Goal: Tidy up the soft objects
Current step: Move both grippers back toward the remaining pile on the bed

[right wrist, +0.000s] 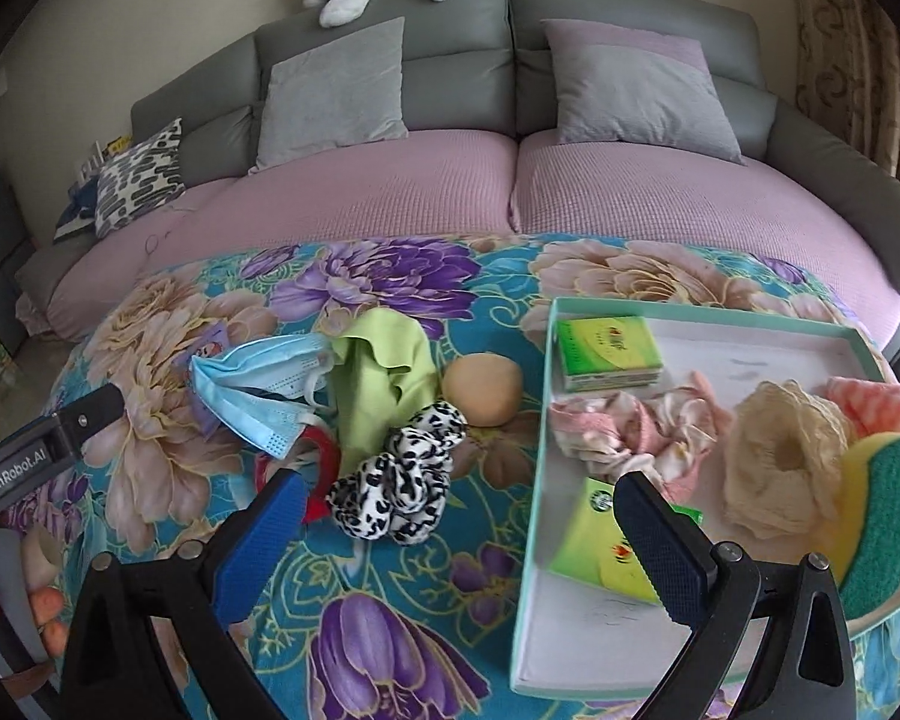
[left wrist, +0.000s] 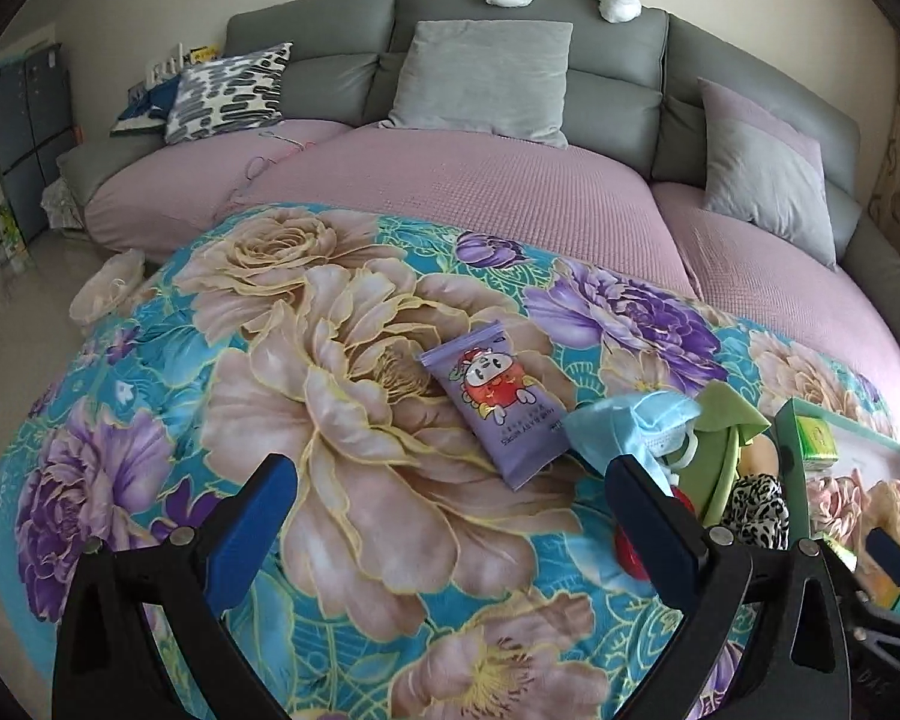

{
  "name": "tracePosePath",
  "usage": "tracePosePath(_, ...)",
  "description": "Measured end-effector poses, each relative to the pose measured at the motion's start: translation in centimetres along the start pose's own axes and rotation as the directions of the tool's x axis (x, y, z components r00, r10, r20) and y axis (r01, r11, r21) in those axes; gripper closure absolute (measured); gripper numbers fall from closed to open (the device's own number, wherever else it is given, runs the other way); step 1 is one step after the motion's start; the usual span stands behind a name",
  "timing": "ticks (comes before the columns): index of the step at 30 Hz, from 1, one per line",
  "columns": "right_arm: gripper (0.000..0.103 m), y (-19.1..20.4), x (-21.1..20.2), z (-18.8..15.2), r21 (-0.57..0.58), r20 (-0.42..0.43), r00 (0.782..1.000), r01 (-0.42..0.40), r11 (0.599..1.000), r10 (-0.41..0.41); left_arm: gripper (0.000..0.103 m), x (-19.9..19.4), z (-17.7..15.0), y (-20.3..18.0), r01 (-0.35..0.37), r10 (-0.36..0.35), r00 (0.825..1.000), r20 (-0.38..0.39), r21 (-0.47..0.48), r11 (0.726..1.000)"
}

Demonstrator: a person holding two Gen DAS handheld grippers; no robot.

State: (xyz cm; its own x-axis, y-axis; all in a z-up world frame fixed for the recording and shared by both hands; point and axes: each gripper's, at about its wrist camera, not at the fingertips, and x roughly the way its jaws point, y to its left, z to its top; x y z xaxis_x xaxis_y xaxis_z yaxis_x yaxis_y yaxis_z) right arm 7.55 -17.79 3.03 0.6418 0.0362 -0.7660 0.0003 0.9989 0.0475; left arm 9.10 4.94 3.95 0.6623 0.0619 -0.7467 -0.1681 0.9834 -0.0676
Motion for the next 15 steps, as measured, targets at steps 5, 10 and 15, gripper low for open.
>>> tracePosePath(5,0.000,0.6,1.3,0.4,-0.015,-0.021,0.999,0.029,0.999,-0.029,0.001,1.5,0.7,-0.9,0.064,-0.063,0.998,-0.024,0.017,0.998)
tracePosePath(10,0.000,0.7,2.2,0.8,-0.027,-0.033,0.998,0.049,0.998,-0.050,0.001,3.1,1.0,-2.2,0.124,-0.122,0.991,-0.061,0.027,0.992)
tracePosePath(15,0.000,0.6,2.8,1.1,-0.038,-0.042,0.997,0.064,0.997,-0.066,0.001,4.4,1.2,-3.2,0.165,-0.163,0.984,-0.071,0.021,0.986)
